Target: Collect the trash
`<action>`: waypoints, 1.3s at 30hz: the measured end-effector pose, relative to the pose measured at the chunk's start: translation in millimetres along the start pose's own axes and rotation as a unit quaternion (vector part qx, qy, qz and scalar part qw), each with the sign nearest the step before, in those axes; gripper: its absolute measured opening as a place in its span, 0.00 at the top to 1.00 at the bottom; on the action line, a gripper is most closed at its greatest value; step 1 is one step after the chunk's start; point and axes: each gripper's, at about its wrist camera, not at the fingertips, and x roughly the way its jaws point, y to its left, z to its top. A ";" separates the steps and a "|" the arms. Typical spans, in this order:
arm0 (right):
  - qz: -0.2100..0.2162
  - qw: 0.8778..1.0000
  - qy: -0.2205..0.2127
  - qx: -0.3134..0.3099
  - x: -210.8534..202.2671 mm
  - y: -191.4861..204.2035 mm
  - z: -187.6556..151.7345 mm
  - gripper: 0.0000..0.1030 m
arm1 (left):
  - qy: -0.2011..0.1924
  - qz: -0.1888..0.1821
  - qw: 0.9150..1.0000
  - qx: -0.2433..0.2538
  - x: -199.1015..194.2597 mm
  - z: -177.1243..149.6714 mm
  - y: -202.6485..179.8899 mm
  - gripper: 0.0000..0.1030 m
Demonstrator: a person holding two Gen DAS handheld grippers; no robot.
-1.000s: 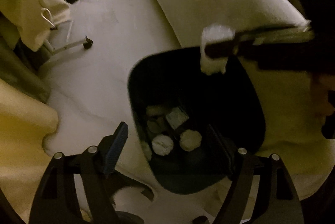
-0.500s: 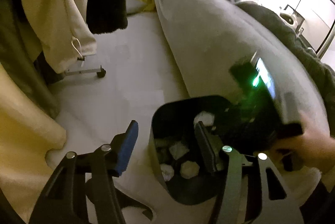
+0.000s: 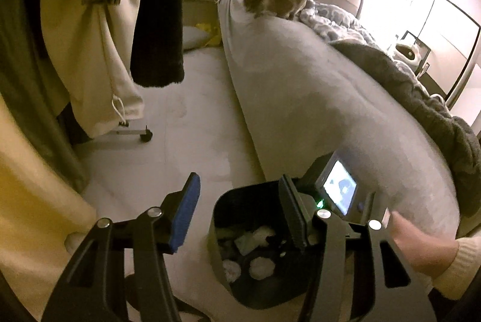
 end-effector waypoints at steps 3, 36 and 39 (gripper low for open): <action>-0.001 1.000 -0.001 -0.004 -2.7 -0.2 -5.1 0.51 | -0.007 -0.008 1.000 0.006 -5.1 6.7 -11.3 0.45; -0.163 0.904 -0.362 0.157 -301.4 -55.3 -223.2 0.03 | -0.123 0.001 0.987 0.098 -118.0 18.2 -157.3 0.03; -0.186 0.879 -0.385 0.210 -325.9 -62.2 -275.9 0.03 | -0.130 -0.001 0.986 0.103 -135.8 1.5 -174.0 0.03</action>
